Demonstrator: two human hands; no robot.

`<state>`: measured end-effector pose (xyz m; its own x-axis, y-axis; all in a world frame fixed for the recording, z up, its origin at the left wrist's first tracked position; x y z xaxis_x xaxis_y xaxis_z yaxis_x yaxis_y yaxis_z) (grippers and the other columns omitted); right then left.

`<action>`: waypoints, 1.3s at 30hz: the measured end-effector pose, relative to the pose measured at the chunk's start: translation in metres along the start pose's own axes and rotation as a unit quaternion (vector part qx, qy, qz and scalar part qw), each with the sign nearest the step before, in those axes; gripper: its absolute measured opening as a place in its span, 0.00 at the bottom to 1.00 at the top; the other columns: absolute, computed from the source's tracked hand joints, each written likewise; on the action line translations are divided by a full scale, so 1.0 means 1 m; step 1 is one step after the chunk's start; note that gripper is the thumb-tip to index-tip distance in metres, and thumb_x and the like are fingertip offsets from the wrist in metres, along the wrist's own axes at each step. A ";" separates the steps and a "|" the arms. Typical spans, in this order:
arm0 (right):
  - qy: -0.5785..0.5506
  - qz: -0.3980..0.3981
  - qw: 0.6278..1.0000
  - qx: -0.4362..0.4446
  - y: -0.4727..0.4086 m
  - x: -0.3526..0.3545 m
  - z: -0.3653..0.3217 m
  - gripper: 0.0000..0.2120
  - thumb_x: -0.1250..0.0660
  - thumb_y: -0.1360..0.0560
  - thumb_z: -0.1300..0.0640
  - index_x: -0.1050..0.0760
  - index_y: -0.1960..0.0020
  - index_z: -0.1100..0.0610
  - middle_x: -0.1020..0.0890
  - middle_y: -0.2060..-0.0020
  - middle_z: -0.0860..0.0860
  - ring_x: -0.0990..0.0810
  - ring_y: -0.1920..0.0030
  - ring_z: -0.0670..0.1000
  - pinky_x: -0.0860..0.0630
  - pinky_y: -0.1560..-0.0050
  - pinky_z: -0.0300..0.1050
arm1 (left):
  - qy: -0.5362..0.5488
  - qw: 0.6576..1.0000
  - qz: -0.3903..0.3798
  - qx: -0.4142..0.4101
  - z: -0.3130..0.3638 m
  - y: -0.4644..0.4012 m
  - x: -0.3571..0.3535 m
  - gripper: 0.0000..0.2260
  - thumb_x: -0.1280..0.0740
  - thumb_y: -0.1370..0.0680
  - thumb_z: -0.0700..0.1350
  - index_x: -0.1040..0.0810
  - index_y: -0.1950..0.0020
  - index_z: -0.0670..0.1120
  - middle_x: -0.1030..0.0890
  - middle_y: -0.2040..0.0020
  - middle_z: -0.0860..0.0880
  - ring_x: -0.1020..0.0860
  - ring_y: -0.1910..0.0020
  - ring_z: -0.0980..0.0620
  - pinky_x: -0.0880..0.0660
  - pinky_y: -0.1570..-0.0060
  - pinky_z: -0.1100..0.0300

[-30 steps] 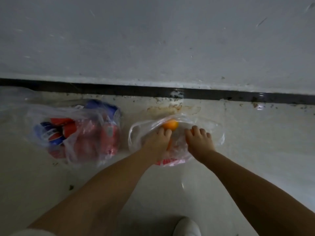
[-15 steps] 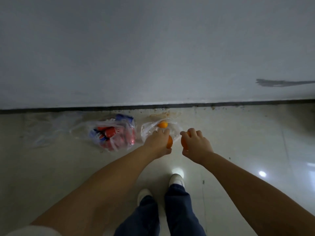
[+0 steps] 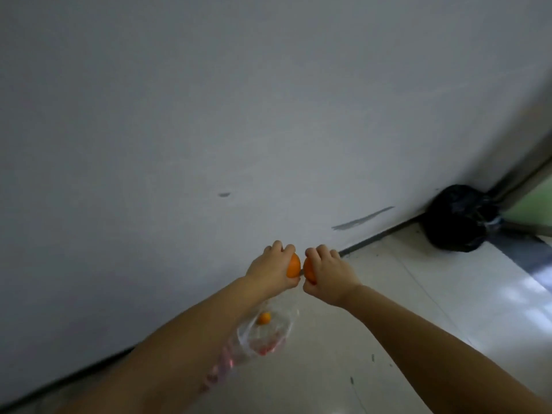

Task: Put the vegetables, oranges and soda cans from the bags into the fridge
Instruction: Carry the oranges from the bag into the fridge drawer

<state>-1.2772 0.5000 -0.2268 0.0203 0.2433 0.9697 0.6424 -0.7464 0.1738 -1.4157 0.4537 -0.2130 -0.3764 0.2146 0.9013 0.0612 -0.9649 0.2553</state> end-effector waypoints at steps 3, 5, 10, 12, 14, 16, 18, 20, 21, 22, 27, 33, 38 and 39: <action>0.013 0.041 0.998 -0.047 0.051 0.042 0.034 0.28 0.38 0.27 0.44 0.40 0.31 0.51 0.32 0.36 0.53 0.30 0.40 0.56 0.25 0.45 0.47 | -0.024 0.997 0.014 -0.067 0.066 0.001 0.027 0.26 0.33 0.26 0.56 0.36 0.33 0.48 0.32 0.36 0.45 0.29 0.40 0.45 0.27 0.46 0.53; 0.025 0.066 0.994 -0.088 0.095 0.067 0.063 0.27 0.38 0.27 0.44 0.40 0.31 0.50 0.32 0.36 0.53 0.30 0.39 0.56 0.26 0.46 0.46 | -0.032 0.992 0.016 -0.125 0.115 0.004 0.034 0.26 0.33 0.26 0.56 0.36 0.33 0.49 0.32 0.36 0.46 0.29 0.40 0.45 0.26 0.46 0.53; 0.074 0.114 0.965 -0.223 0.237 0.118 0.138 0.27 0.38 0.28 0.44 0.39 0.32 0.50 0.33 0.37 0.53 0.30 0.42 0.56 0.27 0.52 0.46 | -0.004 0.964 0.032 -0.265 0.257 0.032 0.032 0.25 0.32 0.27 0.55 0.35 0.34 0.49 0.31 0.37 0.47 0.28 0.41 0.46 0.26 0.46 0.53; 0.086 0.129 0.949 -0.276 0.301 0.132 0.160 0.27 0.37 0.28 0.44 0.39 0.32 0.50 0.32 0.38 0.53 0.30 0.42 0.56 0.28 0.54 0.45 | 0.011 0.947 0.035 -0.318 0.314 0.055 0.025 0.25 0.32 0.27 0.54 0.35 0.34 0.49 0.31 0.37 0.47 0.28 0.40 0.46 0.27 0.45 0.54; 0.097 0.144 0.930 -0.325 0.367 0.140 0.174 0.27 0.37 0.28 0.45 0.38 0.32 0.50 0.32 0.38 0.53 0.30 0.42 0.56 0.28 0.56 0.46 | 0.013 0.931 0.035 -0.364 0.368 0.084 0.012 0.25 0.31 0.27 0.54 0.35 0.34 0.49 0.31 0.38 0.47 0.28 0.41 0.45 0.26 0.46 0.53; 0.110 0.158 0.910 -0.367 0.436 0.143 0.182 0.26 0.38 0.28 0.45 0.37 0.32 0.51 0.31 0.38 0.53 0.29 0.42 0.58 0.28 0.57 0.47 | 0.010 0.916 0.029 -0.401 0.419 0.118 -0.005 0.26 0.31 0.28 0.55 0.35 0.34 0.49 0.31 0.38 0.46 0.28 0.41 0.45 0.26 0.46 0.52; 0.123 0.168 0.894 -0.396 0.505 0.139 0.183 0.26 0.38 0.29 0.46 0.36 0.33 0.51 0.30 0.39 0.54 0.29 0.43 0.59 0.28 0.59 0.47 | 0.014 0.899 0.023 -0.436 0.466 0.160 -0.026 0.26 0.30 0.28 0.54 0.34 0.34 0.48 0.31 0.39 0.45 0.28 0.41 0.44 0.27 0.45 0.52; 0.135 0.171 0.880 -0.421 0.578 0.133 0.178 0.26 0.38 0.29 0.46 0.35 0.33 0.52 0.30 0.39 0.54 0.29 0.43 0.59 0.27 0.59 0.48 | 0.019 0.883 0.021 -0.469 0.509 0.208 -0.047 0.25 0.30 0.29 0.53 0.33 0.35 0.46 0.30 0.40 0.44 0.28 0.41 0.42 0.28 0.46 0.52; 0.140 0.173 0.872 -0.435 0.617 0.130 0.173 0.26 0.38 0.28 0.45 0.35 0.33 0.52 0.30 0.39 0.55 0.29 0.43 0.59 0.26 0.57 0.49 | 0.026 0.875 0.021 -0.484 0.530 0.234 -0.057 0.25 0.30 0.29 0.53 0.32 0.36 0.46 0.30 0.40 0.43 0.27 0.42 0.42 0.29 0.46 0.53; 0.143 0.176 0.864 -0.450 0.658 0.128 0.168 0.26 0.38 0.28 0.44 0.36 0.33 0.52 0.31 0.38 0.55 0.29 0.43 0.59 0.24 0.56 0.50 | 0.036 0.868 0.017 -0.495 0.550 0.258 -0.068 0.25 0.30 0.29 0.53 0.31 0.36 0.45 0.29 0.41 0.43 0.27 0.43 0.42 0.28 0.46 0.52; 0.157 0.195 0.811 -0.529 0.855 0.126 0.139 0.27 0.39 0.27 0.44 0.37 0.31 0.51 0.33 0.36 0.54 0.29 0.42 0.57 0.24 0.54 0.50 | 0.047 0.810 -0.008 -0.584 0.653 0.380 -0.121 0.25 0.29 0.30 0.54 0.31 0.36 0.47 0.29 0.42 0.44 0.26 0.44 0.43 0.26 0.47 0.52; 0.136 0.247 0.732 -0.620 1.003 0.126 0.139 0.28 0.38 0.26 0.42 0.41 0.30 0.49 0.35 0.35 0.52 0.30 0.40 0.55 0.26 0.52 0.45 | 0.034 0.712 -0.011 -0.702 0.763 0.508 -0.162 0.25 0.31 0.29 0.54 0.34 0.35 0.50 0.30 0.41 0.47 0.27 0.44 0.45 0.25 0.49 0.52; 0.110 0.328 0.700 -0.625 1.053 0.132 0.180 0.27 0.37 0.27 0.43 0.39 0.31 0.48 0.34 0.36 0.51 0.29 0.41 0.55 0.27 0.52 0.46 | 0.035 0.667 0.002 -0.745 0.849 0.545 -0.176 0.25 0.31 0.28 0.53 0.35 0.34 0.49 0.31 0.40 0.47 0.28 0.43 0.45 0.26 0.49 0.52; 0.117 0.329 0.700 -0.623 1.062 0.136 0.191 0.27 0.37 0.27 0.43 0.39 0.31 0.48 0.34 0.36 0.52 0.29 0.41 0.55 0.26 0.52 0.47 | 0.037 0.664 0.006 -0.747 0.869 0.546 -0.177 0.25 0.31 0.28 0.53 0.34 0.35 0.49 0.31 0.40 0.46 0.28 0.43 0.45 0.26 0.49 0.51</action>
<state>-0.4457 -0.1414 0.0570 -0.2216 -0.4057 0.8867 -0.6162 -0.6465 -0.4498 -0.5127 0.0204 0.0709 -0.4317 0.2505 0.8666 -0.8998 -0.0524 -0.4331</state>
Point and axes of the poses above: each hand's wrist, its own y-axis away from the middle knuckle, its own x-axis out of the back of the hand, z = x × y, the point moved 2 cm from there along -y, towards the middle knuckle
